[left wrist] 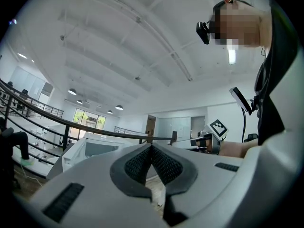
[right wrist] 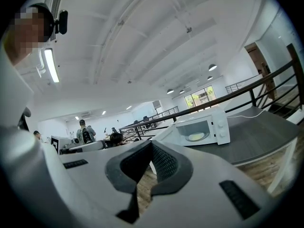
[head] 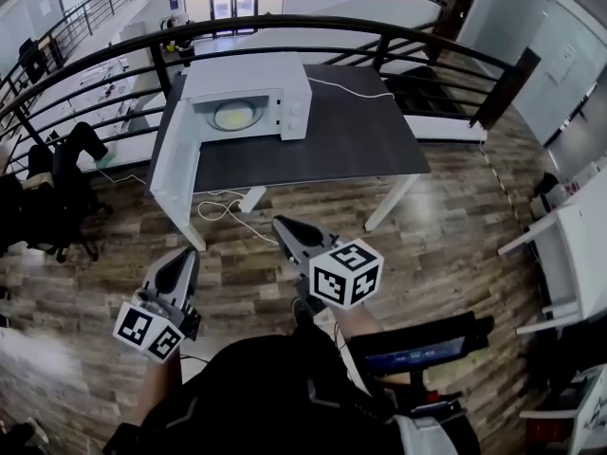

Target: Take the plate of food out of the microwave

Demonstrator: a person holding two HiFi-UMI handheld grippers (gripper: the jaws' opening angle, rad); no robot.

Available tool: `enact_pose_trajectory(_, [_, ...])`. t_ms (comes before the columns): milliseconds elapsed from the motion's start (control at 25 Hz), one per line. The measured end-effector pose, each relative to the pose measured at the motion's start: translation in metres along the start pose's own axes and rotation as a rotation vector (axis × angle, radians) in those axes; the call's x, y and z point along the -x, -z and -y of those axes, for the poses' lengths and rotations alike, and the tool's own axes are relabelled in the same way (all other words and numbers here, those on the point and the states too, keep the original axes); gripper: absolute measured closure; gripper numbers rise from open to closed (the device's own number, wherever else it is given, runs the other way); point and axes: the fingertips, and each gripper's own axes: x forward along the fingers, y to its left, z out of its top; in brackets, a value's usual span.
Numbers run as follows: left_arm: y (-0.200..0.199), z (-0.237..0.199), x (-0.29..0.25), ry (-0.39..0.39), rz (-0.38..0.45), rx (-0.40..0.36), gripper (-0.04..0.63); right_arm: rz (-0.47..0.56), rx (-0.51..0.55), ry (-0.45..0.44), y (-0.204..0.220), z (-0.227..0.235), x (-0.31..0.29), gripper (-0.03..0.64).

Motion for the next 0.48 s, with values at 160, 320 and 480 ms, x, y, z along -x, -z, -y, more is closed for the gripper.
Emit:
enact_pose_trajectory(160, [-0.006,-0.005,-0.019,-0.016,0.004,-0.016,0.591,0.009,0.006,-0.015,-0.015,0.019,-0.01,0.627])
enact_pose_trajectory(320, [-0.007,-0.013,-0.042,-0.043,0.009,-0.02,0.591,0.008,0.003,-0.041,-0.025,0.039,-0.02,0.627])
enact_pose_trajectory(480, [-0.005,-0.018,-0.064,-0.066,0.005,-0.025,0.591,-0.003,0.007,-0.061,-0.033,0.061,-0.031,0.627])
